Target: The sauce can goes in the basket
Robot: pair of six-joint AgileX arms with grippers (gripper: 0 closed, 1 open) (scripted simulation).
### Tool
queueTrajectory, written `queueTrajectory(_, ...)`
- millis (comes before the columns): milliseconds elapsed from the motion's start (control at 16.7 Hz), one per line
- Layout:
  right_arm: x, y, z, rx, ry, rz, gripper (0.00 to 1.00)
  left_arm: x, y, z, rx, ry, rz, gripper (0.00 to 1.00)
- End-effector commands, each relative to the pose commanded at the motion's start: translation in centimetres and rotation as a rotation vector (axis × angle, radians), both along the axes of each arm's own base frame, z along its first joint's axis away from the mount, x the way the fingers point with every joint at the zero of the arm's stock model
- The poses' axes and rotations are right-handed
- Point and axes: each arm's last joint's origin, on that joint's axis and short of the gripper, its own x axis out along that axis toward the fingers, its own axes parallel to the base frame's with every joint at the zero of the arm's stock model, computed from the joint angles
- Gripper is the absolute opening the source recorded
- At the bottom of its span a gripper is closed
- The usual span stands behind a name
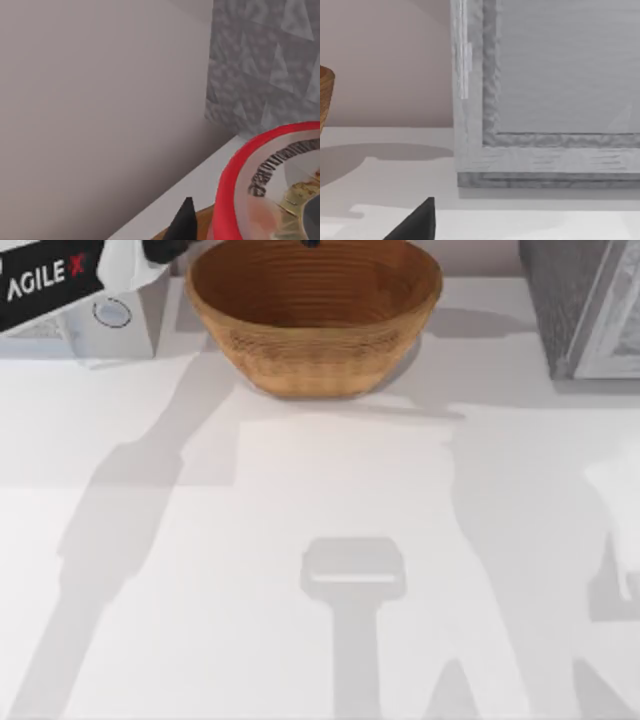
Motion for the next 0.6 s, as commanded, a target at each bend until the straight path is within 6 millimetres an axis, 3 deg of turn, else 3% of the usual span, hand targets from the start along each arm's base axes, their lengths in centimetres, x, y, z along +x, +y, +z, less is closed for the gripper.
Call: queueTrajectory(600,0.00,0.00,0.00,0.000,0.000,0.000,1.00,0.00,0.00,0.00,0.000,0.000,0.000,0.90)
